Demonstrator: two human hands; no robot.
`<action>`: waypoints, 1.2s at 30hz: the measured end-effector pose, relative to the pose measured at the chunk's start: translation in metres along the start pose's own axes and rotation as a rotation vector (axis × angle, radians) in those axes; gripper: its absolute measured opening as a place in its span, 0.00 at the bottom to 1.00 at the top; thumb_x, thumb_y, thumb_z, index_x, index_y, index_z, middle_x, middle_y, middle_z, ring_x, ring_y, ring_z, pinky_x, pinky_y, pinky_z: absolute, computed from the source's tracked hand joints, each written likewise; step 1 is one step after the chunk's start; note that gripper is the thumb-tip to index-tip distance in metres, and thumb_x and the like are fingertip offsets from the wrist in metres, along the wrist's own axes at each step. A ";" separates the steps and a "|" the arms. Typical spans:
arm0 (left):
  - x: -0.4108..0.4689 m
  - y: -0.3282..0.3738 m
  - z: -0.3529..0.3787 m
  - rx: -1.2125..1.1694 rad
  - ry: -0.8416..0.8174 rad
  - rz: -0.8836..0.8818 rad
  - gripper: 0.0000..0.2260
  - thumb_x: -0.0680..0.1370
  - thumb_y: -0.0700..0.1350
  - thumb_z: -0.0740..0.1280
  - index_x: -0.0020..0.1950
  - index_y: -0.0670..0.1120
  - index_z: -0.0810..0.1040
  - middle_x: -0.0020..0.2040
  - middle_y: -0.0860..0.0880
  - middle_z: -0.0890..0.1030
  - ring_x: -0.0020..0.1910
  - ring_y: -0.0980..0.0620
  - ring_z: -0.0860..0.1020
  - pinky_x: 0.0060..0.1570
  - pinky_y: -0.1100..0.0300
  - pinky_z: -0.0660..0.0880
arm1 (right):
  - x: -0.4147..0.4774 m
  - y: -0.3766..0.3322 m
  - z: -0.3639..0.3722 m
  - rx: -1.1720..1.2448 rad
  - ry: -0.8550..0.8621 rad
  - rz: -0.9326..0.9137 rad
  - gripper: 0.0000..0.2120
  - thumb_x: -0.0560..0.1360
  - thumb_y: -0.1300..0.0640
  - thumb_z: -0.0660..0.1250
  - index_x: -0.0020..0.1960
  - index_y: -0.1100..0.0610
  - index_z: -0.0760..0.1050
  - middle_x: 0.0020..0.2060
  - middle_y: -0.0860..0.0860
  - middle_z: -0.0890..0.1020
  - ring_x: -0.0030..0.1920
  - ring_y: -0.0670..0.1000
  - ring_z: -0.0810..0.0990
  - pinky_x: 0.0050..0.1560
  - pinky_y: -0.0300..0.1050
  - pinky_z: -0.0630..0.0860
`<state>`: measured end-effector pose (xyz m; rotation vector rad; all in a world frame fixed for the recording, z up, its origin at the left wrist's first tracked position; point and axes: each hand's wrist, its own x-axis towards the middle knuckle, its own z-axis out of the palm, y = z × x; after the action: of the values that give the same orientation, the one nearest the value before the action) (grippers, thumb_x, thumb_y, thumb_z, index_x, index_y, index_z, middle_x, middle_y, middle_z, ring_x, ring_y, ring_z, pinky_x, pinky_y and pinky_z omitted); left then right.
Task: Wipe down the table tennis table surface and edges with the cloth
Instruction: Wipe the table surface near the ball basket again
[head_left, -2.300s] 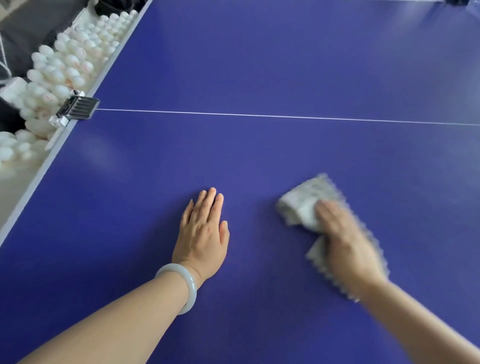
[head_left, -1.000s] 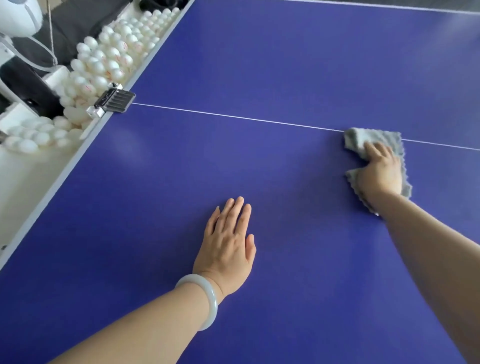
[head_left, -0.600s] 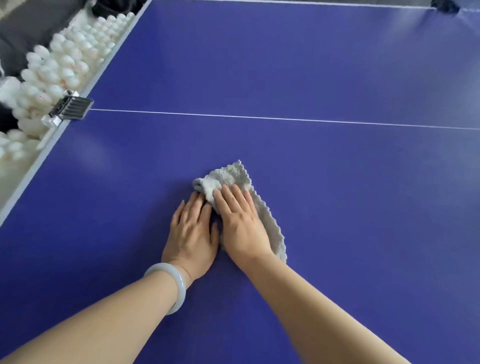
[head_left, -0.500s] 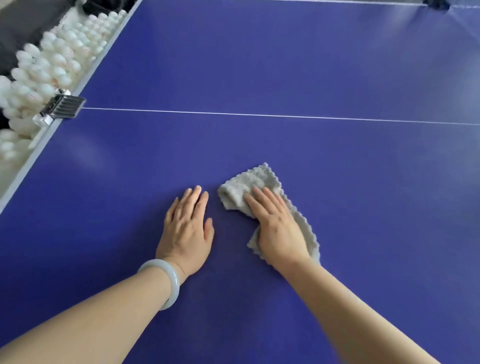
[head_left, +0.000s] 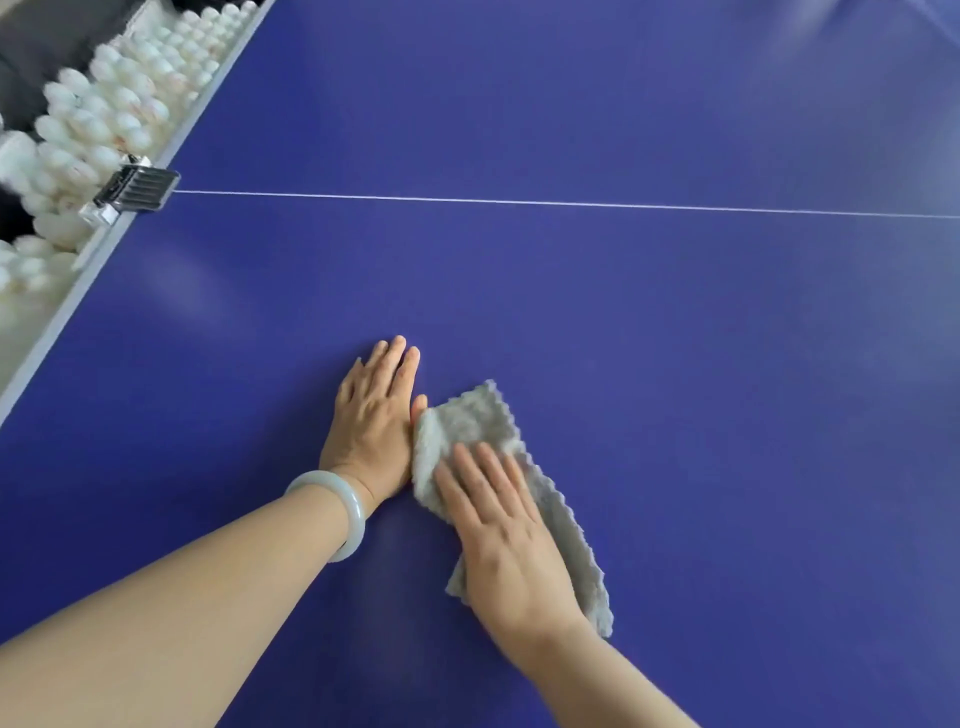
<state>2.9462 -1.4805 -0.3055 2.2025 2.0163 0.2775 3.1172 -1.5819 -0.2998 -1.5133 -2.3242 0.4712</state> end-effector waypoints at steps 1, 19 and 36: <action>0.000 0.000 0.000 0.008 0.002 0.011 0.24 0.83 0.45 0.55 0.78 0.40 0.60 0.80 0.43 0.57 0.79 0.45 0.54 0.77 0.48 0.50 | -0.005 0.008 -0.004 0.013 -0.036 -0.081 0.34 0.71 0.56 0.65 0.76 0.57 0.65 0.77 0.53 0.64 0.78 0.55 0.57 0.78 0.53 0.52; -0.068 0.072 0.019 0.110 -0.081 0.124 0.27 0.83 0.52 0.47 0.81 0.43 0.47 0.81 0.45 0.46 0.80 0.46 0.45 0.78 0.46 0.48 | -0.033 0.093 -0.049 -0.084 0.191 0.398 0.32 0.72 0.67 0.47 0.76 0.59 0.65 0.77 0.56 0.64 0.78 0.58 0.57 0.79 0.53 0.50; -0.070 0.077 0.015 0.058 -0.067 0.130 0.27 0.82 0.50 0.43 0.80 0.43 0.57 0.80 0.46 0.54 0.80 0.48 0.52 0.78 0.48 0.51 | -0.050 0.082 -0.057 -0.042 0.135 0.285 0.32 0.68 0.59 0.56 0.72 0.66 0.69 0.73 0.63 0.68 0.75 0.65 0.64 0.76 0.63 0.58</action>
<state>3.0183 -1.5571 -0.3050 2.3490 1.8740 0.1581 3.2282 -1.5908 -0.2903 -1.8468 -2.0379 0.3769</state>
